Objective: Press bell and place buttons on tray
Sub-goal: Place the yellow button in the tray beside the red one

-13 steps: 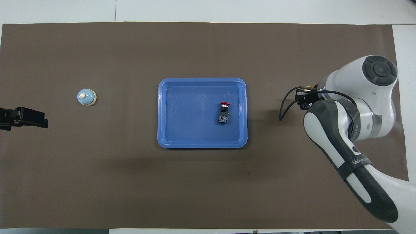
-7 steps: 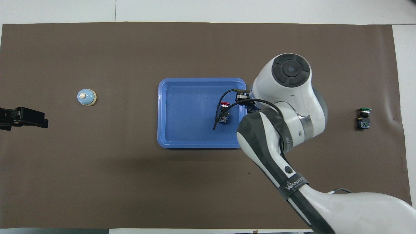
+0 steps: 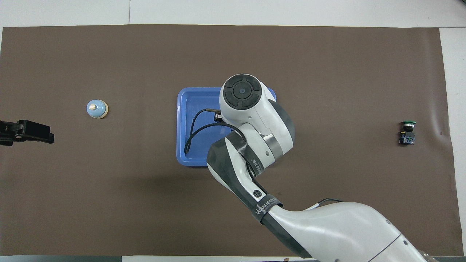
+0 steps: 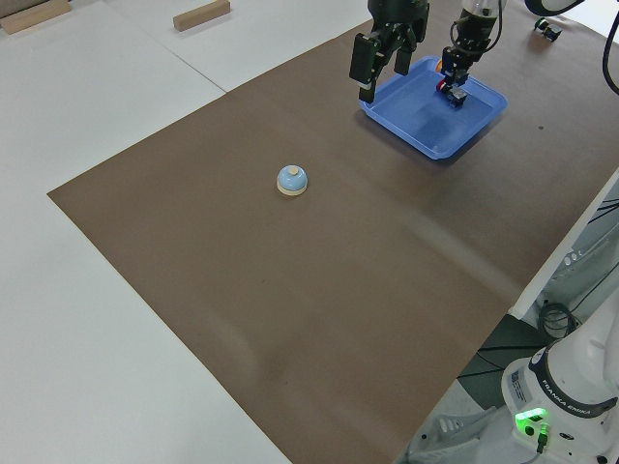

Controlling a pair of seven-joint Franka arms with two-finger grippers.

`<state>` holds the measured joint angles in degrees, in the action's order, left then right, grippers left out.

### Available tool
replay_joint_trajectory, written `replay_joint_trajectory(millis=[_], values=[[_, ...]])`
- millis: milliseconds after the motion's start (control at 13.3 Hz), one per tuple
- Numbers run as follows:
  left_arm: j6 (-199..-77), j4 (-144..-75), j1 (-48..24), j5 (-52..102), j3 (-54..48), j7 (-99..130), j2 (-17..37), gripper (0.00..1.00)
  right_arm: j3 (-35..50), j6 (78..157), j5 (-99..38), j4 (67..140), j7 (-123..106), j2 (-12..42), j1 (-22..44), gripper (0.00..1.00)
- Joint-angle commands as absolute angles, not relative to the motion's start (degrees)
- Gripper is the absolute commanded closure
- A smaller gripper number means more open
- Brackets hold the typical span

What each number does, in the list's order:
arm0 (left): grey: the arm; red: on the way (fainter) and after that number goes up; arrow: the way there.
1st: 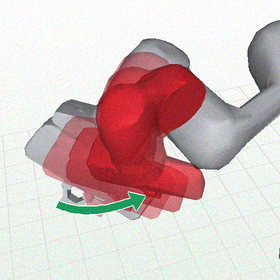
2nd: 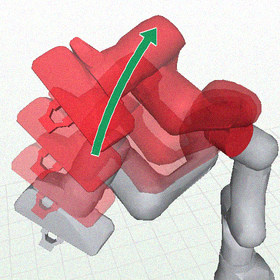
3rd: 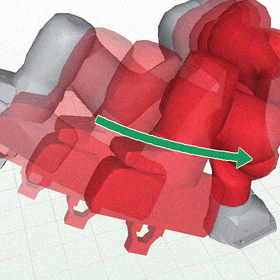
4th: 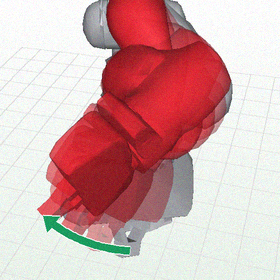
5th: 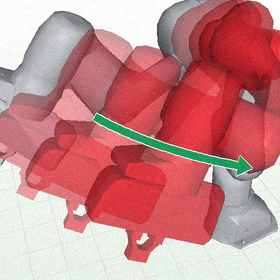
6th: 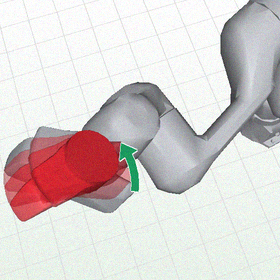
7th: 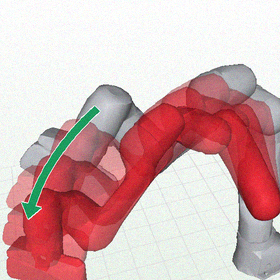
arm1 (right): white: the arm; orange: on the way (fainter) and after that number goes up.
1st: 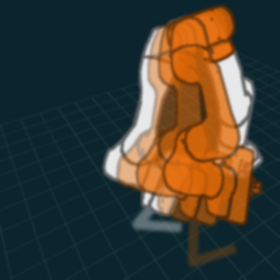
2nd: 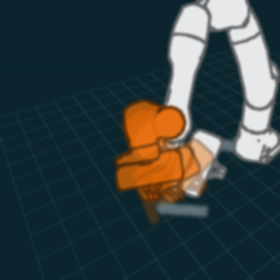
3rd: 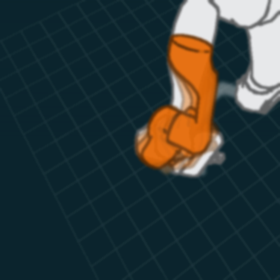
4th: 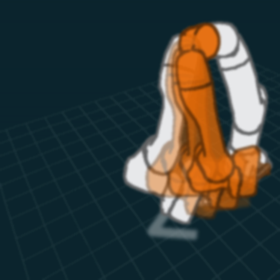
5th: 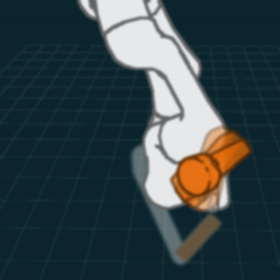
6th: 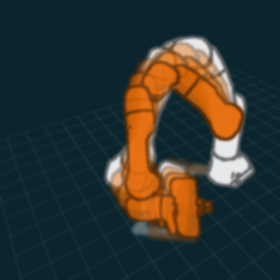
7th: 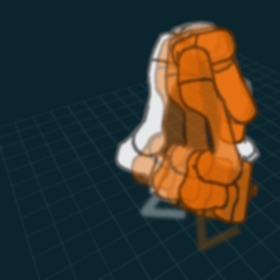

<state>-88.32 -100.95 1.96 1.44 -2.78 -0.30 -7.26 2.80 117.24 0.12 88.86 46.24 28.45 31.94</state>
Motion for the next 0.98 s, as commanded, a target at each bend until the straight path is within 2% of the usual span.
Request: replay_joint_trajectory(millis=[0, 225, 601, 901], values=[[-87.6, -100.5, 2.1, 1.7, -2.7, -0.4, -7.3, 0.00, 2.8, 119.2, -1.6, 87.0, 46.8, 30.5, 32.0, 1.00], [-87.5, -100.5, 2.1, 1.7, -2.7, -0.4, -7.3, 0.00, 2.8, 124.2, -1.4, 88.3, 46.8, 32.8, 33.6, 1.00], [-87.5, -100.5, 2.1, 1.7, -2.7, -0.4, -7.3, 0.00, 2.7, 128.1, -1.5, 88.5, 47.9, 35.7, 36.3, 1.00], [-87.5, -100.5, 2.1, 1.7, -2.7, -0.4, -7.3, 0.00, 2.7, 127.4, -1.4, 88.4, 48.6, 35.8, 35.9, 1.00]])
